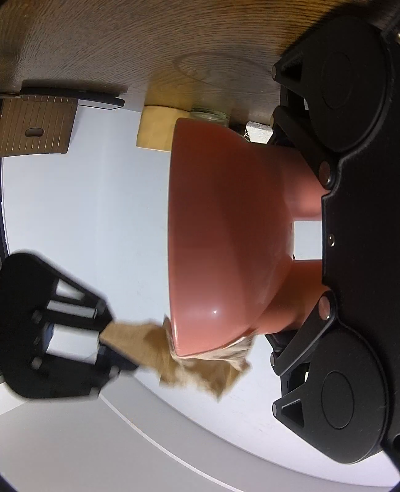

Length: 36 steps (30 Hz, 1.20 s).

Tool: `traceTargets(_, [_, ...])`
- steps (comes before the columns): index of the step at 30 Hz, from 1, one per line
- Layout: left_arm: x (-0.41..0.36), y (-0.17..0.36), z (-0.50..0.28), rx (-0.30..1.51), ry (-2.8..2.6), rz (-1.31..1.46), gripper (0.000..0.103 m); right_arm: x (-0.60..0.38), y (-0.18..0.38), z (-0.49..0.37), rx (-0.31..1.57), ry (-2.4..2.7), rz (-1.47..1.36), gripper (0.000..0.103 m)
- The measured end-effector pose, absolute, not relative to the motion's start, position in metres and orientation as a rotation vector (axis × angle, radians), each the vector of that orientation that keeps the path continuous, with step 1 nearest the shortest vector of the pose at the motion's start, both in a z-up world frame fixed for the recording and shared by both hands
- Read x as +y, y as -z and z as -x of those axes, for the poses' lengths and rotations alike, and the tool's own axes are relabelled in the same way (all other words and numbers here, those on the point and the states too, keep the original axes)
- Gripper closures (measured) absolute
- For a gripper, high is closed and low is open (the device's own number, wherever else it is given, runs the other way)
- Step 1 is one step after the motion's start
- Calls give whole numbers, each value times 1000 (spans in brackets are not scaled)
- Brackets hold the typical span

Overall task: Clean bowl
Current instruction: 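Rub the towel around the bowl's inner wall with the right gripper while the left gripper holds the bowl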

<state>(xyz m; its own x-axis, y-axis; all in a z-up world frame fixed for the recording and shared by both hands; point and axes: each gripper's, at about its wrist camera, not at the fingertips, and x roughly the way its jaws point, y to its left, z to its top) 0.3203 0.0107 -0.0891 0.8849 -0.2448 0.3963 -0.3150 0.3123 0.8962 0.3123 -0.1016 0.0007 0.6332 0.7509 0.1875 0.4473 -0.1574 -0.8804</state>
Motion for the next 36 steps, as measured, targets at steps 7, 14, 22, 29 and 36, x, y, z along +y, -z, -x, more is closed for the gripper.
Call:
traceTargets(7, [10,89,-321,-517,-49,-1269,5,-115,24,-342,-811,-386,1844,99])
traceTargets(14, [10,89,-321,-517,-49,-1269,5,-133,71,-325,-773,-520,1941,99])
traceTargets(22, [10,89,-321,-517,-49,-1269,5,-134,93,-280,-829,-672,1957,99])
traceTargets(29, [10,89,-322,-517,-49,-1269,5,-116,64,-272,-927,-602,1868,99])
traceTargets(36, [10,89,-323,-517,-49,-1269,5,-102,46,-306,-875,-504,1825,99])
